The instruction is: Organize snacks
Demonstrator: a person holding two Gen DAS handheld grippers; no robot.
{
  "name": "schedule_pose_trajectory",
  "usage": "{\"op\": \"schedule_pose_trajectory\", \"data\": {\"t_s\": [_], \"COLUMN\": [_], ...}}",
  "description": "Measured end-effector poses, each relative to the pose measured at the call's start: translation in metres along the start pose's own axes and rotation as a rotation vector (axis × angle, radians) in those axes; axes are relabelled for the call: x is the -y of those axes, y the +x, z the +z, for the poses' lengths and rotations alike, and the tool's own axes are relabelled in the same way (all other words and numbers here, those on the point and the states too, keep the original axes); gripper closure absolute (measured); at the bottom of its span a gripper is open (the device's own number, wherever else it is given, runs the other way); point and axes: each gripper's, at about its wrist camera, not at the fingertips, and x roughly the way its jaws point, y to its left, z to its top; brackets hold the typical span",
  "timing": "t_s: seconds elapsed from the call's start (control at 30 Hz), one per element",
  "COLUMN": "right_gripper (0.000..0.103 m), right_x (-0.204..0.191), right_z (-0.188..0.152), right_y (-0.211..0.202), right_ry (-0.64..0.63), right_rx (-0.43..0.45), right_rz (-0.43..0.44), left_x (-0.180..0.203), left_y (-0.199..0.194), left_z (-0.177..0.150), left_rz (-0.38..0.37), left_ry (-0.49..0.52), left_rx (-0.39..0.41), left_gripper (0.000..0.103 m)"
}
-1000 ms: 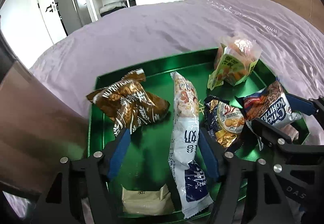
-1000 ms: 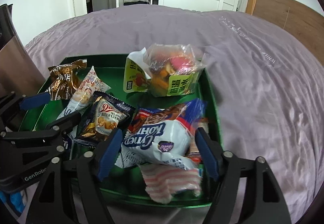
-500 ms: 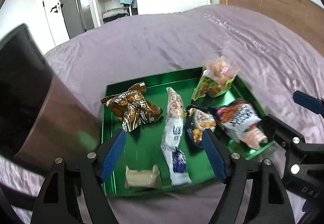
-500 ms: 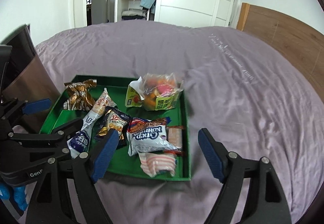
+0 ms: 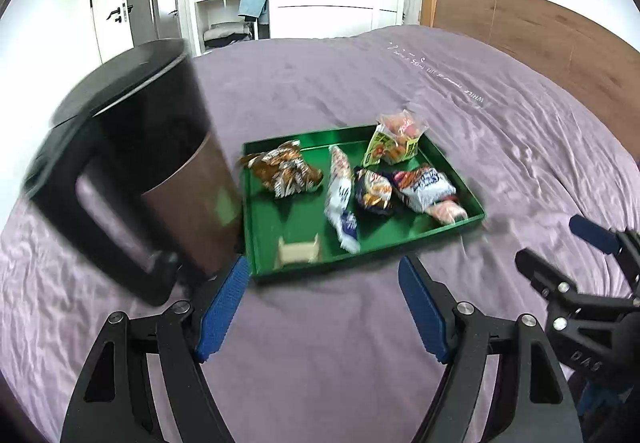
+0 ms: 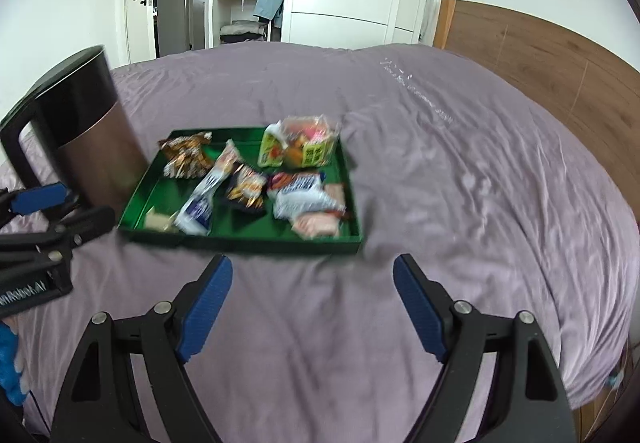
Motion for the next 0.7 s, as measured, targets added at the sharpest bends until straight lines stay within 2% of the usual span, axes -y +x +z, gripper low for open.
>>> {"op": "schedule_pose_trajectory", "data": {"t_s": [0.3, 0.7], "right_gripper": [0.000, 0.000], "right_x": [-0.034, -0.087], "right_z": [-0.025, -0.020], "right_y": [-0.038, -0.064], "right_ry": [0.069, 0.022], "right_rx": [0.009, 0.022], "right_rz": [0.044, 0.054], "left_x": [-0.026, -0.071], "left_y": [-0.042, -0.081], "left_z": [-0.033, -0.047], "left_rz": [0.020, 0.024], "left_ry": [0.032, 0.004], "left_rx": [-0.001, 0.032], "left_gripper": [0.031, 0.031]}}
